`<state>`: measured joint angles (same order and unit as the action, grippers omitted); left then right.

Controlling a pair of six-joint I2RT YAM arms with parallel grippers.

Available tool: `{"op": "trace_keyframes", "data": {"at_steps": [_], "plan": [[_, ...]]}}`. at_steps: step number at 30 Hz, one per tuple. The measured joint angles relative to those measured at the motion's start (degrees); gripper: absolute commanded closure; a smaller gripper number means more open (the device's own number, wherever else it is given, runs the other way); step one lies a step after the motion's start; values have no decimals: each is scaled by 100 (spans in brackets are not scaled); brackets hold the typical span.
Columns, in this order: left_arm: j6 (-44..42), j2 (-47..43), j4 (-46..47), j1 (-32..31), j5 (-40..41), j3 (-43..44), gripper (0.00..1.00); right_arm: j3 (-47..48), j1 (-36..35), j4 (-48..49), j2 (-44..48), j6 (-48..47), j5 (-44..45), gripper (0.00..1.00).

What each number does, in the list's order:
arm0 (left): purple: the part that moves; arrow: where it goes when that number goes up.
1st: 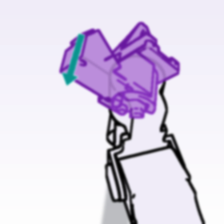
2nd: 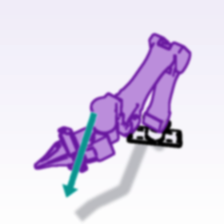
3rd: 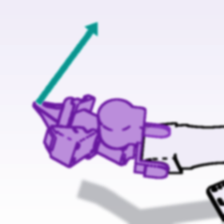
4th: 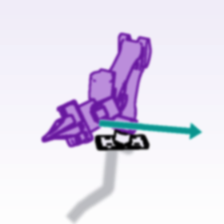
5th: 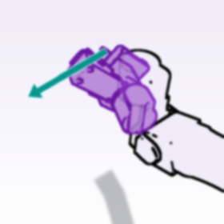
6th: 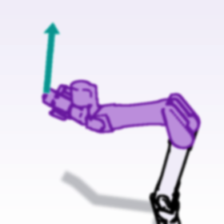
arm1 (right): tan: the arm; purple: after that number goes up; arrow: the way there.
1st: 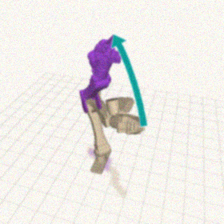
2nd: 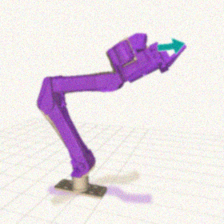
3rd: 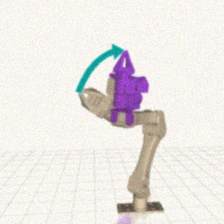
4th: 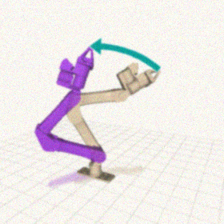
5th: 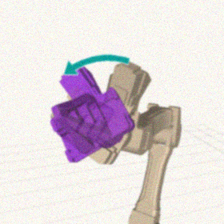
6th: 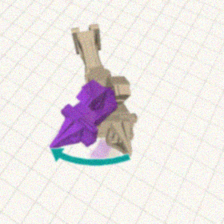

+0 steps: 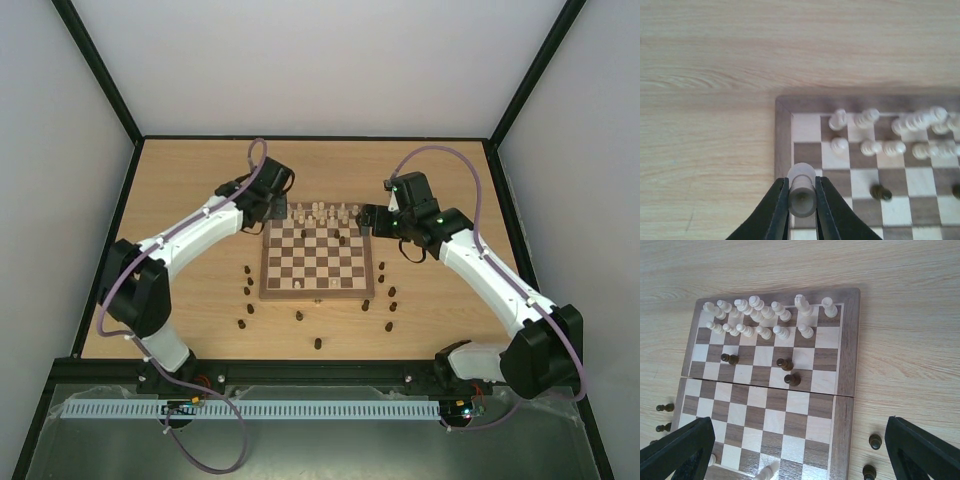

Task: Set up the chess pieces on the board
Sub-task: Place the chess piece on the chessboard.

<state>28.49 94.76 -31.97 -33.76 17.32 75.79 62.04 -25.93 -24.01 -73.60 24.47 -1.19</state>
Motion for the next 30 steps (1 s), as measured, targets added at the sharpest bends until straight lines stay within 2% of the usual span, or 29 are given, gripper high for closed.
{"op": "trace_keyframes", "data": {"at_steps": [12, 30], "plan": [[-44, 1204, -17, 286, 68, 603, 89, -87, 0, 48, 9, 2, -219, 6], [-118, 1738, 168, 474, -201, 881, 89, -155, 0, 129, 9, 2, -367, 7]]}}
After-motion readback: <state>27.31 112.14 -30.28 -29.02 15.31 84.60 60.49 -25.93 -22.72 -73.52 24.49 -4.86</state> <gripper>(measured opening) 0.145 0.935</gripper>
